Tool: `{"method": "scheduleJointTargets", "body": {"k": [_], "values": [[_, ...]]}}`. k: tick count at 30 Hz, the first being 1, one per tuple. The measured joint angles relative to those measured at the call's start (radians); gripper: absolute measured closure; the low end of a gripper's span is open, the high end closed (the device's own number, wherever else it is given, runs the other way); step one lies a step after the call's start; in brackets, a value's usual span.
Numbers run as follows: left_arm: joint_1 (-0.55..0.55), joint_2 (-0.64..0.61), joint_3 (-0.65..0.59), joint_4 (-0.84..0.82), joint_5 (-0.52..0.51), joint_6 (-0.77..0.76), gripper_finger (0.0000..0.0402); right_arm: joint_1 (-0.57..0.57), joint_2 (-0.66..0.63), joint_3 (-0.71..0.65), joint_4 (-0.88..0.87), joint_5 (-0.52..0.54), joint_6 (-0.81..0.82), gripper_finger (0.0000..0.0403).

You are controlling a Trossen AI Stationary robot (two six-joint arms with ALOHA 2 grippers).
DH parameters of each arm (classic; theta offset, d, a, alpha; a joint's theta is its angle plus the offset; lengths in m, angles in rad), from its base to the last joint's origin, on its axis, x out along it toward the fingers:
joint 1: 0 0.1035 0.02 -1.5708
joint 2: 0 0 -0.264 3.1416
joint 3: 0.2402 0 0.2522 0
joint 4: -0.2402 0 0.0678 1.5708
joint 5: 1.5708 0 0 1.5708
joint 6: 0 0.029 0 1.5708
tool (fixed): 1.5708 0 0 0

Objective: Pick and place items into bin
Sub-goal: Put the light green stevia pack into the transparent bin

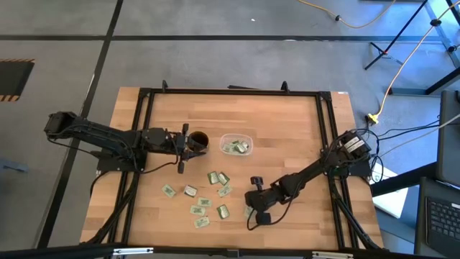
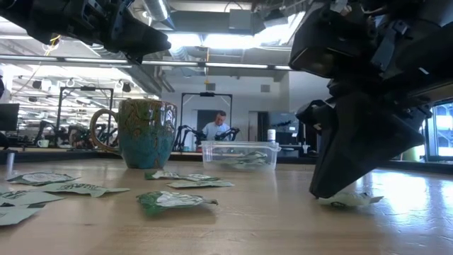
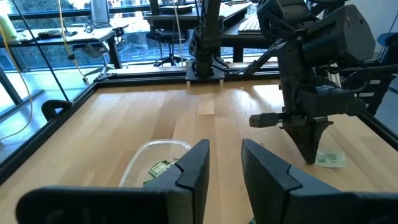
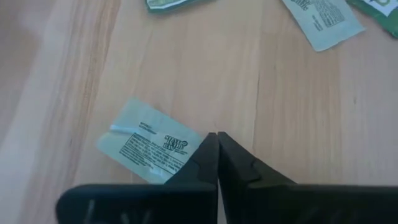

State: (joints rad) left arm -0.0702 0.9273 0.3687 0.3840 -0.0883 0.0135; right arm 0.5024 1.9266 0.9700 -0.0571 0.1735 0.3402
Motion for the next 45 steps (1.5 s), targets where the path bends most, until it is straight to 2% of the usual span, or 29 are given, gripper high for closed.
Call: {"method": "scheduleJointTargets", "body": {"k": [7,11,16,18,26,45], "values": [[0.000,0.000,0.000,0.000,0.000,0.000,0.0313,-0.022,0.001,0.020,-0.034,0.047,0.058,0.0401],[0.000,0.000,0.000,0.000,0.000,0.000,0.0313,-0.045,0.002,0.020,-0.050,0.162,0.139,0.0402],[0.000,0.000,0.000,0.000,-0.006,0.000,0.0313,-0.076,0.007,0.016,-0.099,0.386,0.253,0.0403],[0.000,0.000,0.000,0.000,-0.008,0.000,0.0313,-0.097,0.008,0.014,-0.128,0.432,0.283,0.0403],[0.000,0.000,0.000,0.000,-0.008,0.000,0.0313,-0.163,0.005,0.018,-0.137,0.400,0.269,0.0403],[0.000,0.000,0.000,0.000,-0.008,0.000,0.0313,-0.164,0.005,0.093,-0.131,0.379,0.164,0.0403]]}}
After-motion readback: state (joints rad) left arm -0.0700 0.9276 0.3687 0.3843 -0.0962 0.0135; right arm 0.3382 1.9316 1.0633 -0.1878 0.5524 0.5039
